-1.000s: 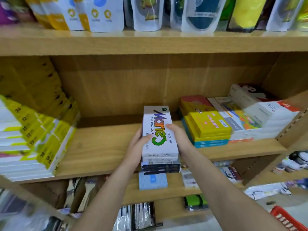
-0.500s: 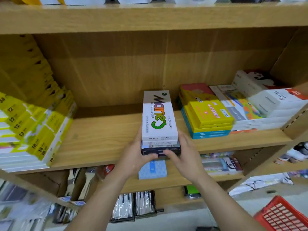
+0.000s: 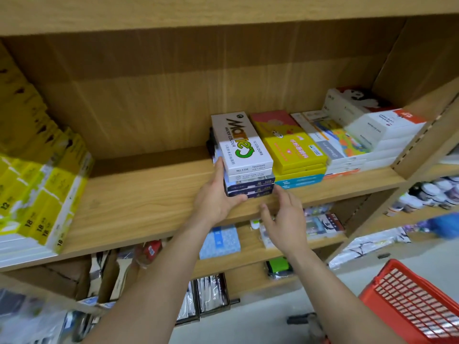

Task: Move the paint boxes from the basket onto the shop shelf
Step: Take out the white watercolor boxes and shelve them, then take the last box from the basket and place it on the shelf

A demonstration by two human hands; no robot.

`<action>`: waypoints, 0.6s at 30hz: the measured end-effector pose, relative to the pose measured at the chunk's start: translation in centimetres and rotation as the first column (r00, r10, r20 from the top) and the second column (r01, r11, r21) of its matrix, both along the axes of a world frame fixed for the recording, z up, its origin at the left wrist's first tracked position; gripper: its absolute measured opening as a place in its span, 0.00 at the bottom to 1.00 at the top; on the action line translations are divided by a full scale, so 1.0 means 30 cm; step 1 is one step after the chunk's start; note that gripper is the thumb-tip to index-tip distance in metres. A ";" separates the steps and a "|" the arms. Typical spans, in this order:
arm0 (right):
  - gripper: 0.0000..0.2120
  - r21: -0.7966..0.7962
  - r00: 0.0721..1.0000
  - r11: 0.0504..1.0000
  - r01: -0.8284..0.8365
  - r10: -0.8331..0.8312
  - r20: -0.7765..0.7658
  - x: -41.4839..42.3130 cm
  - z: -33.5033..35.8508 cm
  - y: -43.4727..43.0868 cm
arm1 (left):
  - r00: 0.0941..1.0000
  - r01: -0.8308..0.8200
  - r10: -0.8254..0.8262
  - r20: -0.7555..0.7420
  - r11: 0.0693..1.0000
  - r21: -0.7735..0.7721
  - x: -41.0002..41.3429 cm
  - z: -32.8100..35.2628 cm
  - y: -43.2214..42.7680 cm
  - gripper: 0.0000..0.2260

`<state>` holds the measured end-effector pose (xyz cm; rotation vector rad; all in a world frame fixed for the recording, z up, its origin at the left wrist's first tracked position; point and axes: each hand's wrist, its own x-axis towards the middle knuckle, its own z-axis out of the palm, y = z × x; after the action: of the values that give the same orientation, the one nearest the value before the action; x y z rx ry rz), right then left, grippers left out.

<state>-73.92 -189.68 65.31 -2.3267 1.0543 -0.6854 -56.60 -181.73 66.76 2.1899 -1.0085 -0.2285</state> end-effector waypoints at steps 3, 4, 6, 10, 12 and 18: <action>0.29 -0.006 0.999 1.000 -0.005 0.005 -0.036 -0.014 0.013 0.020 | 1.000 0.029 -0.029 -0.004 0.998 0.064 -0.008 0.012 -0.011 0.53; 0.30 -0.006 0.999 1.000 0.000 0.000 -0.042 -0.023 0.017 0.027 | 0.998 0.053 -0.052 -0.022 0.996 0.075 -0.010 0.023 -0.009 0.52; 0.28 -0.004 0.999 1.000 0.020 -0.020 -0.050 -0.051 0.020 0.039 | 0.991 0.116 -0.111 -0.069 0.991 0.067 -0.018 0.055 0.014 0.49; 0.23 -0.016 0.995 0.998 0.061 -0.062 -0.083 -0.170 -0.012 0.048 | 0.989 0.149 -0.149 -0.002 0.989 -0.007 -0.081 0.077 0.145 0.38; 0.22 -0.004 0.987 0.997 0.078 -0.077 -0.141 -0.258 -0.047 0.031 | 0.987 0.137 -0.130 0.095 0.988 -0.068 -0.148 0.055 0.225 0.32; 0.23 0.098 0.911 0.973 0.209 -0.157 -0.381 -0.611 -0.189 -0.083 | 0.925 0.380 -0.379 -0.023 0.922 0.075 -0.459 -0.124 0.182 0.18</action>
<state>-92.25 -192.19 59.65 -2.3064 1.4533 -0.2245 -70.38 -176.27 63.04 2.0414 -1.4384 -0.4613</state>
